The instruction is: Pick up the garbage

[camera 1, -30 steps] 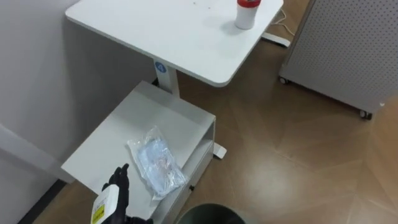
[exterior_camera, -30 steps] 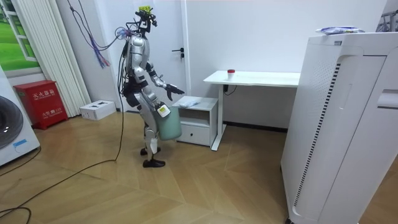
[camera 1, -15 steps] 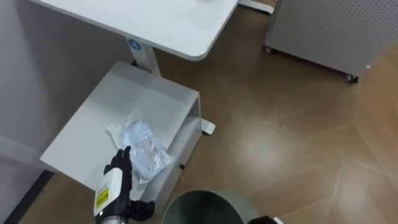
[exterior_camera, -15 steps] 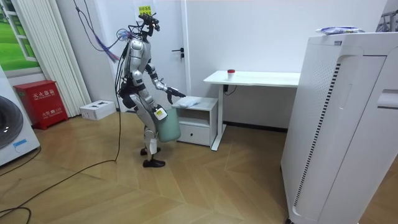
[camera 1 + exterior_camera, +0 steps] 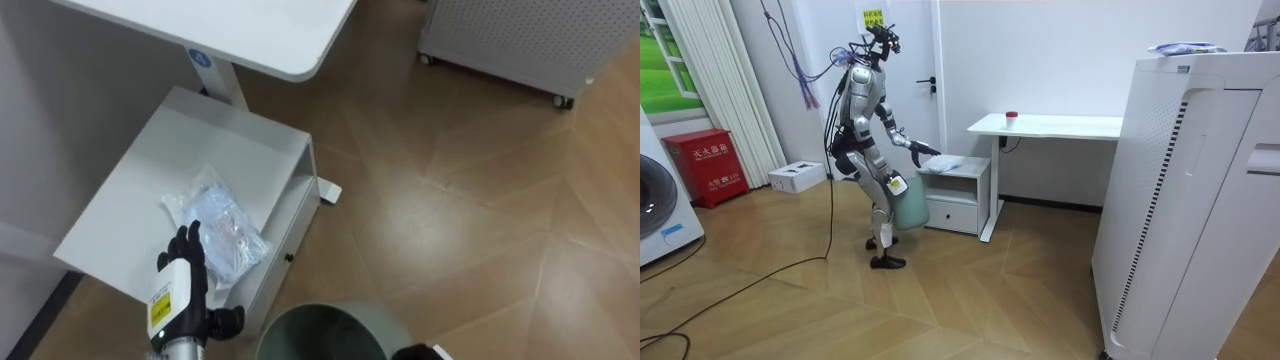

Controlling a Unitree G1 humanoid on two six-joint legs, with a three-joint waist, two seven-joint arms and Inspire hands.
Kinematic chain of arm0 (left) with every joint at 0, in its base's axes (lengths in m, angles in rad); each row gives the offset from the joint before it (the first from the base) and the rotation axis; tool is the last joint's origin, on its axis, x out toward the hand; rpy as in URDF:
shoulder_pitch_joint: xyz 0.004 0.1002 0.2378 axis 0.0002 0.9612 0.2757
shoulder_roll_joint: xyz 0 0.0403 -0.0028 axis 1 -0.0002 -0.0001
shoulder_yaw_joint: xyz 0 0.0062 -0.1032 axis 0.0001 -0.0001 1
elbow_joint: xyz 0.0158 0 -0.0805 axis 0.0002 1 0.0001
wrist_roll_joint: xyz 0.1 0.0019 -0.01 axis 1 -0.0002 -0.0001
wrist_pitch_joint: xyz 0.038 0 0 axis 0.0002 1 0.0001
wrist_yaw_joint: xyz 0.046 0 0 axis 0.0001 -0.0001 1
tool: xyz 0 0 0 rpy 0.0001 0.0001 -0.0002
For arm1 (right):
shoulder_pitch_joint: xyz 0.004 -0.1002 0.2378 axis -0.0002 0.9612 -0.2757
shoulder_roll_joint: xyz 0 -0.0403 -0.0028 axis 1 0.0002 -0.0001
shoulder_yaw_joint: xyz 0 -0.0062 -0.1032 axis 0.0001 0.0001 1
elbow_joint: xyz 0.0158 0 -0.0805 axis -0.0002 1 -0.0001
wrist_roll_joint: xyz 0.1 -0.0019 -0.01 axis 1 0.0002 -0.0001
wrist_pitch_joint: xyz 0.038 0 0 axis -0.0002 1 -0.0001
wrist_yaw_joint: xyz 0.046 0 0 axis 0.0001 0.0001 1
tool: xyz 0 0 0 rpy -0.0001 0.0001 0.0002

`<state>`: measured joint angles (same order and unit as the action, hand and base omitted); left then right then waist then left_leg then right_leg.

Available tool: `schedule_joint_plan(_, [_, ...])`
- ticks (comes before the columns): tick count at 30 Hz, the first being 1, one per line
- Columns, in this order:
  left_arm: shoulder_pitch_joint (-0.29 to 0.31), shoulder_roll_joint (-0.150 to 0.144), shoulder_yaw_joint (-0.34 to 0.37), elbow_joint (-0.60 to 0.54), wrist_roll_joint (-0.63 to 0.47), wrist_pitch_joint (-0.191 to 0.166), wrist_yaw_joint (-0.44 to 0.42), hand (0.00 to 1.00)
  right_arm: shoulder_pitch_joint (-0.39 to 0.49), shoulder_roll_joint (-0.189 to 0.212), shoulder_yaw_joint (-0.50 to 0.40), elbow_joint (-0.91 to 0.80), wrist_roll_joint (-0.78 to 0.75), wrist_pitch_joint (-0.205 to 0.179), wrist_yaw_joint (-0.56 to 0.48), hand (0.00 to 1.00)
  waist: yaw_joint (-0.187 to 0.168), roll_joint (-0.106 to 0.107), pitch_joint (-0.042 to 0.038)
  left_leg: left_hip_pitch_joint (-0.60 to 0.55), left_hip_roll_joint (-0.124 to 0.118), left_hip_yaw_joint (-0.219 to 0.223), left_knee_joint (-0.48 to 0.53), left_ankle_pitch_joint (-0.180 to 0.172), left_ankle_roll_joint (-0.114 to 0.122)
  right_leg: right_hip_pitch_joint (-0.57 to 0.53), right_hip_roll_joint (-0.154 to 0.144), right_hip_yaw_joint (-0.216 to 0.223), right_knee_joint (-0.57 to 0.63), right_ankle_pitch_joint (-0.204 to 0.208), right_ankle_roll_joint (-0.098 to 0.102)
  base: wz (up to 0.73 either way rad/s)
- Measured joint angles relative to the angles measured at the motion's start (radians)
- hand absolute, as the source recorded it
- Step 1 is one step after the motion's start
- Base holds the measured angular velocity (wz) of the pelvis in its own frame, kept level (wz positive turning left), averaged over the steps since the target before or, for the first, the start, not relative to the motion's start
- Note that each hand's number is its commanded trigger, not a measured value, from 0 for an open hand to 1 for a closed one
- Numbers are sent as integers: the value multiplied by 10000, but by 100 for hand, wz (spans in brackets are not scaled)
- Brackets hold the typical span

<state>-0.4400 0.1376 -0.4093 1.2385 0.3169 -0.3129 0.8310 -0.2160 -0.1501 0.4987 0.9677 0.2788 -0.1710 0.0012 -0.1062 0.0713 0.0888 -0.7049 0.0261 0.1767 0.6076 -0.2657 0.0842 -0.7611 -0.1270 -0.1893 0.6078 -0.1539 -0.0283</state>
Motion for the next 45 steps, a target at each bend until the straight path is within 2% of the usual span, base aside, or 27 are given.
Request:
schedule_joint_plan(10, [-312, -10, 21, 0, 8, 445, 297, 0, -120, 44, 29, -84, 308, 213, -22, 100, -63, -18, -11, -480, -40, 117, 188, 4, 9, -588, -133, 13, 325, -5, -9, 0])
schedule_joint_plan(14, [-358, -29, 17, 24, 8, 539, 292, 0, -320, 68, 179, -83, 318, 416, -20, 100, -215, -26, -8, -551, -38, 125, 217, 7, 15, -640, -131, 12, 330, -27, -43, 0])
schedule_joint_plan(17, [-384, -33, 17, 31, 10, 629, 250, 0, -376, 95, 281, -83, 319, 418, -19, 100, -323, -41, -2, -553, -37, 137, 219, 7, 15, -641, -131, 13, 320, -51, -73, 0])
schedule_joint_plan(24, [-594, -26, 24, 343, 23, 665, 111, 0, -455, 122, 277, -84, 463, 446, 24, 100, -374, -53, 0, -735, -12, 121, 330, 7, 15, -785, -120, -22, 325, -68, -86, 0])
schedule_joint_plan(27, [-785, -18, 33, 410, 23, 812, 107, 0, -632, 181, 278, -68, 731, 644, 44, 100, -416, -61, 5, -1010, 23, 107, 495, -8, 39, -979, -115, -61, 380, -68, -87, 1])
schedule_joint_plan(31, [-1203, 46, 53, 408, 362, 990, 108, 0, -858, 205, 268, -74, 1095, 754, 35, 100, -446, -92, 28, -1604, 92, 112, 963, -97, 124, -1517, -156, -79, 744, -89, -99, 0])
schedule_joint_plan(34, [-1482, 81, 48, 409, 486, 1183, 107, 0, -920, 220, 266, -126, 1109, 784, 16, 100, -498, -138, 115, -1833, 113, 122, 1175, -152, 149, -1734, -188, -70, 933, -92, -106, 0])
schedule_joint_plan(40, [-1570, 153, 47, 409, 717, 1408, 71, 0, -972, 174, 213, -264, 1116, 861, 20, 100, -532, -151, 127, -1951, 128, 254, 1362, -216, 191, -1937, -291, -43, 1179, -106, -132, -2])
schedule_joint_plan(45, [-1591, 358, 46, 408, 1426, 1628, -194, 0, -1010, 166, 94, -324, 1148, 866, 84, 100, -531, -151, 128, -2105, 148, 334, 1421, -219, 199, -2129, -307, -16, 1232, -122, -158, -2])
